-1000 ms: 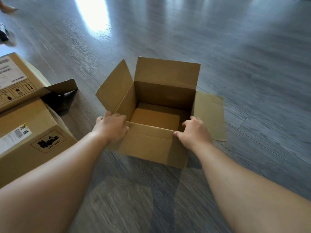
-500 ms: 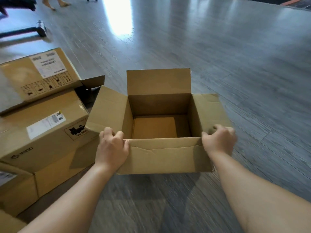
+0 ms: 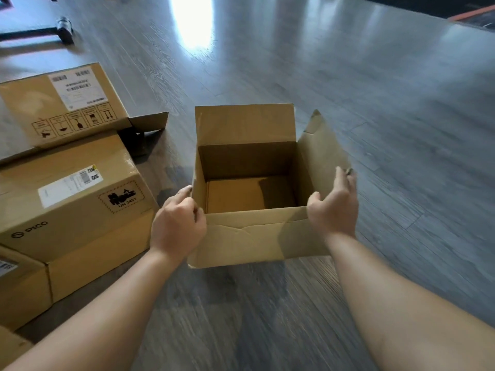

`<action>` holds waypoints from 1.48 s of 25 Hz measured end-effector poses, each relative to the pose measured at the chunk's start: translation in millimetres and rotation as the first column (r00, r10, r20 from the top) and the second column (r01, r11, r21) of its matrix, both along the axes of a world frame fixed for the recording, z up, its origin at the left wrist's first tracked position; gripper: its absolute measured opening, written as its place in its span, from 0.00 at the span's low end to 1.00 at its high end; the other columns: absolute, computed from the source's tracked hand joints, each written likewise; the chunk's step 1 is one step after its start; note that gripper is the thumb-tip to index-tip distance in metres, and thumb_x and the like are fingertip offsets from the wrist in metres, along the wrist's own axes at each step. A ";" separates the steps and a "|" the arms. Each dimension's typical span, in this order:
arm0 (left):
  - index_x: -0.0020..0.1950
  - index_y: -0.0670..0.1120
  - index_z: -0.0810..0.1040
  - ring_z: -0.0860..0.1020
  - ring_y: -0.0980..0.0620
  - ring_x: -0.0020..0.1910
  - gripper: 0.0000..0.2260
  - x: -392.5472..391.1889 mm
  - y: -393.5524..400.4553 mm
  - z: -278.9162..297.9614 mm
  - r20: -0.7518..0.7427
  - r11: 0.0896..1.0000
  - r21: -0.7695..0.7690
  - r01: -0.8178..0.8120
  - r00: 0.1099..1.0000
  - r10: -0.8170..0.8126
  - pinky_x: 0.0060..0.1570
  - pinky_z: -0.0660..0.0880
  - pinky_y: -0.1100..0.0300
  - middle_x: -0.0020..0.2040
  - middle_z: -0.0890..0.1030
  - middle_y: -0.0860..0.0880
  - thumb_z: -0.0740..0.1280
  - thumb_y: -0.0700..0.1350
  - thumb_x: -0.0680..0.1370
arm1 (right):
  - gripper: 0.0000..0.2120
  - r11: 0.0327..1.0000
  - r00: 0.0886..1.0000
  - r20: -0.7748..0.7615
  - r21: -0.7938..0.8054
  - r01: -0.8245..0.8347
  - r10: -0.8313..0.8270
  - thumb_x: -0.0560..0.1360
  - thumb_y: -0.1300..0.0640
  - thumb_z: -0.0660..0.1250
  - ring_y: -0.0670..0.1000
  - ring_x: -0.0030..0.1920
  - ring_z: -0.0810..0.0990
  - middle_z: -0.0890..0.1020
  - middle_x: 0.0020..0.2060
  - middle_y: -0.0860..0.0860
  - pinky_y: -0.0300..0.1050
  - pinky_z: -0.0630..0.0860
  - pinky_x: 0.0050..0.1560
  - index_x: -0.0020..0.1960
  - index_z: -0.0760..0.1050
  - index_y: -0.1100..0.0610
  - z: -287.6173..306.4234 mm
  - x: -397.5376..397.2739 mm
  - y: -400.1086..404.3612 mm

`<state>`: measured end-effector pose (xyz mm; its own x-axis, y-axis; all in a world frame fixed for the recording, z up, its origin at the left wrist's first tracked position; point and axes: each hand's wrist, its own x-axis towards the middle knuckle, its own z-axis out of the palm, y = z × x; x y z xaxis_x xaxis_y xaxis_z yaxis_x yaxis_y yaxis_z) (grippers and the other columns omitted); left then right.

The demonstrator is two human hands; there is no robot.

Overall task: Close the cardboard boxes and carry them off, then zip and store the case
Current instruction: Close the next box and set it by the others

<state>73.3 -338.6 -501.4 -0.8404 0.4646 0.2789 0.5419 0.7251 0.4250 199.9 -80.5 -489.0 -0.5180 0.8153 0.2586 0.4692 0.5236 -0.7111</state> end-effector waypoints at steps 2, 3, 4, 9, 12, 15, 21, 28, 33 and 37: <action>0.40 0.41 0.79 0.79 0.41 0.63 0.05 3.5 6.3 -0.5 0.009 0.996 0.057 0.072 0.997 -0.073 0.58 0.79 0.47 0.63 0.80 0.38 0.71 0.39 0.75 | 0.23 0.985 0.984 0.044 0.028 -0.173 0.171 0.75 0.66 0.68 0.58 0.74 0.70 0.69 0.76 0.59 0.38 0.62 0.68 0.71 0.75 0.60 -0.7 0.5 -8.2; 0.42 0.43 0.77 0.80 0.41 0.61 0.04 4.1 8.2 -2.4 0.037 0.992 0.085 0.095 0.994 -0.099 0.57 0.79 0.48 0.61 0.81 0.39 0.71 0.39 0.76 | 0.17 0.969 0.967 0.076 0.028 -0.247 0.244 0.74 0.66 0.68 0.57 0.71 0.74 0.73 0.74 0.57 0.39 0.67 0.66 0.62 0.82 0.60 -3.0 1.5 -12.6; 0.47 0.44 0.75 0.80 0.42 0.57 0.03 3.6 9.6 -4.6 0.086 0.988 0.112 0.107 0.989 -0.117 0.56 0.79 0.48 0.57 0.82 0.41 0.69 0.40 0.77 | 0.11 0.954 0.949 0.103 0.003 -0.301 0.299 0.73 0.67 0.68 0.56 0.66 0.78 0.76 0.71 0.55 0.38 0.70 0.64 0.53 0.85 0.60 -6.1 3.4 -16.0; 0.72 0.52 0.72 0.63 0.49 0.74 0.25 -18.2 2.0 -14.9 0.297 0.982 -0.101 0.162 0.947 -0.126 0.70 0.67 0.45 0.72 0.73 0.53 0.57 0.34 0.78 | 0.16 0.927 0.888 0.265 -0.109 -0.359 0.375 0.71 0.67 0.64 0.59 0.55 0.81 0.84 0.55 0.53 0.53 0.73 0.63 0.56 0.81 0.54 -19.7 5.4 -5.0; 0.74 0.61 0.69 0.57 0.47 0.78 0.31 -26.9 -12.1 -13.6 0.256 0.942 -0.273 0.196 0.959 -0.125 0.71 0.66 0.42 0.78 0.64 0.57 0.60 0.33 0.77 | 0.32 0.928 0.850 0.375 -0.172 -0.330 0.371 0.74 0.70 0.56 0.54 0.73 0.70 0.74 0.72 0.47 0.60 0.64 0.74 0.73 0.74 0.48 -23.0 15.6 22.3; 0.74 0.63 0.68 0.56 0.48 0.78 0.29 -30.0 -19.1 -13.9 0.271 0.935 -0.279 0.221 0.952 -0.144 0.72 0.65 0.42 0.79 0.62 0.56 0.63 0.35 0.79 | 0.38 0.872 0.855 0.266 -0.346 -0.348 0.446 0.71 0.77 0.51 0.49 0.75 0.67 0.70 0.76 0.43 0.48 0.60 0.77 0.71 0.76 0.49 -21.2 27.0 38.9; 0.73 0.54 0.74 0.62 0.49 0.72 0.23 -36.6 -26.6 -10.2 0.394 0.961 -0.093 0.261 0.896 -0.205 0.73 0.58 0.57 0.76 0.66 0.56 0.63 0.35 0.81 | 0.26 0.567 0.950 -0.108 -0.780 -0.264 0.294 0.77 0.75 0.60 0.50 0.62 0.81 0.83 0.62 0.45 0.52 0.80 0.56 0.61 0.83 0.49 -13.5 41.1 66.2; 0.62 0.53 0.79 0.78 0.51 0.60 0.14 -29.9 -3.6 -2.9 0.552 0.969 0.246 -0.030 0.826 -0.114 0.60 0.73 0.54 0.58 0.82 0.55 0.65 0.40 0.80 | 0.08 0.687 0.948 -0.177 -0.655 -0.315 0.266 0.79 0.50 0.71 0.44 0.56 0.82 0.85 0.54 0.41 0.49 0.79 0.55 0.57 0.80 0.44 -20.5 13.1 45.0; 0.67 0.54 0.71 0.78 0.47 0.57 0.19 -37.6 -2.9 -1.3 0.534 0.965 0.150 -0.215 0.839 0.104 0.57 0.77 0.46 0.57 0.79 0.51 0.65 0.53 0.77 | 0.42 0.905 0.973 0.144 -0.412 -0.106 0.179 0.67 0.39 0.79 0.53 0.50 0.84 0.83 0.49 0.48 0.56 0.83 0.49 0.77 0.68 0.48 -23.7 7.3 42.8; 0.79 0.63 0.57 0.73 0.45 0.64 0.32 -44.3 -25.0 -6.3 0.537 0.980 -0.189 -0.055 0.830 0.150 0.61 0.73 0.50 0.70 0.73 0.46 0.66 0.57 0.77 | 0.24 0.793 0.859 0.273 -0.568 -0.220 0.433 0.69 0.44 0.79 0.56 0.32 0.85 0.86 0.39 0.55 0.46 0.78 0.28 0.61 0.82 0.52 -27.2 15.0 36.2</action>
